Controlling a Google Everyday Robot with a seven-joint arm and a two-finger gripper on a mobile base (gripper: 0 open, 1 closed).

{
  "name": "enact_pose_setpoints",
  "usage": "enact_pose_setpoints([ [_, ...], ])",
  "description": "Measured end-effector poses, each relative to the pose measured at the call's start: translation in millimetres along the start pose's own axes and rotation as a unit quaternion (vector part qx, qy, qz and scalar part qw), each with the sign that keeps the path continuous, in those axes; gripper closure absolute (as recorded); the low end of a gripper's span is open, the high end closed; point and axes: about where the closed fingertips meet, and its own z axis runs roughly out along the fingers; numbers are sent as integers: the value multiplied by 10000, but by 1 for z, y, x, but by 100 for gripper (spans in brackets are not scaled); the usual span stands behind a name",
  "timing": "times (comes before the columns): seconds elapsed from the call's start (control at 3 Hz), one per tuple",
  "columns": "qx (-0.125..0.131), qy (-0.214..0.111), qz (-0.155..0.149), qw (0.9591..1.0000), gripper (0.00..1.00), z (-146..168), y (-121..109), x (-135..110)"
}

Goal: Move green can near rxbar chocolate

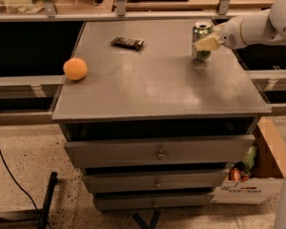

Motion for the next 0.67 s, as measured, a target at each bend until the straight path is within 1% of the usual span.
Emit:
enact_pose_setpoints([
  [0.33, -99, -22, -132, 9999, 100, 9, 9, -27],
  [0.67, -250, -179, -86, 9995, 100, 20, 14, -43],
])
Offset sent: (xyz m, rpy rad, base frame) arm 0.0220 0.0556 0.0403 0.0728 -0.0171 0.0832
